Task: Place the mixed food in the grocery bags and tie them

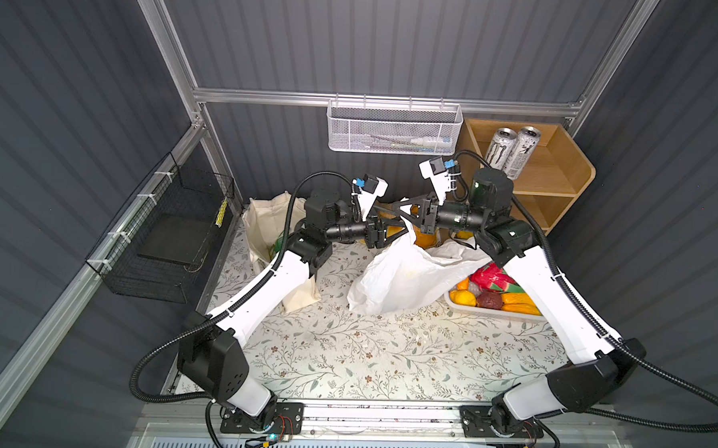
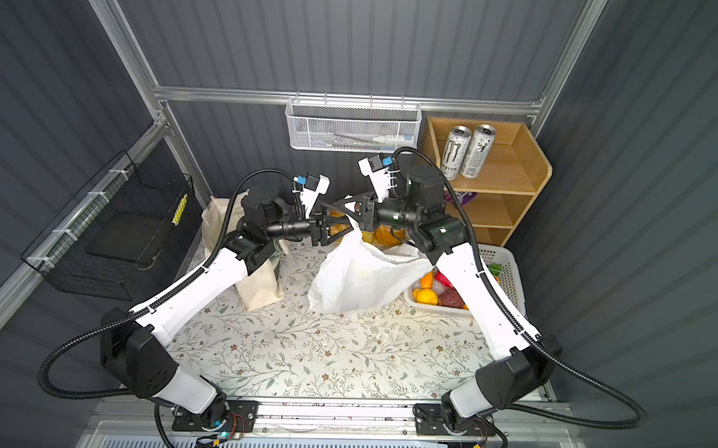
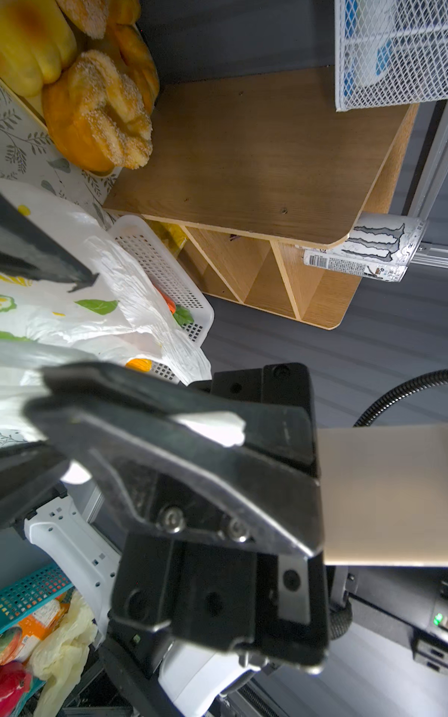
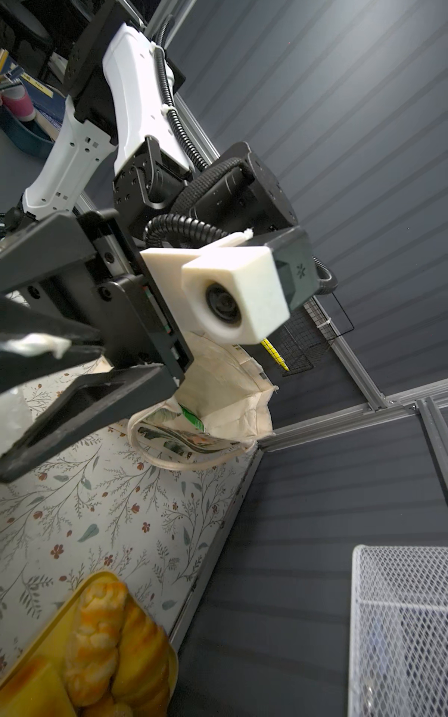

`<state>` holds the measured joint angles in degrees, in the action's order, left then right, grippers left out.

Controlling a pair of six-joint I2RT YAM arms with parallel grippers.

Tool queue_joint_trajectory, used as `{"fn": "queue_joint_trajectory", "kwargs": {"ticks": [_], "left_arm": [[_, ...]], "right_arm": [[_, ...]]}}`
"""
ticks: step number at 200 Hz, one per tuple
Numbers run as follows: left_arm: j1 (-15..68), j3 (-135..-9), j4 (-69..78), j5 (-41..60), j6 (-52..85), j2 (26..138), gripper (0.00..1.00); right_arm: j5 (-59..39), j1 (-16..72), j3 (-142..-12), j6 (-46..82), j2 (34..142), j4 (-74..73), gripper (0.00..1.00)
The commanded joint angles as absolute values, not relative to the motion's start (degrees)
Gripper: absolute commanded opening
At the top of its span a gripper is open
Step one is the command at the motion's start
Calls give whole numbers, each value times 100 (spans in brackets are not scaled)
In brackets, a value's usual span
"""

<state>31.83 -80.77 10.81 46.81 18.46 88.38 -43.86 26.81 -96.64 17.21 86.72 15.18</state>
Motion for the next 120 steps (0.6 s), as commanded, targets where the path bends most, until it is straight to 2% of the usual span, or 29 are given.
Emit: {"fn": "queue_joint_trajectory", "kwargs": {"ticks": [1,40,120], "left_arm": [[3234,-7693,1238,4905,1975,8741,64],[3234,-7418,1182,4687,1872,8568,64],[3339,-7842,1661,4748,2203,9025,65]], "right_arm": [[-4150,2664,-9852,1618,8621,1523,0],[-4213,2611,-9877,1651,8552,1524,0],[-4228,2617,-9759,1749,8573,1410,0]]}}
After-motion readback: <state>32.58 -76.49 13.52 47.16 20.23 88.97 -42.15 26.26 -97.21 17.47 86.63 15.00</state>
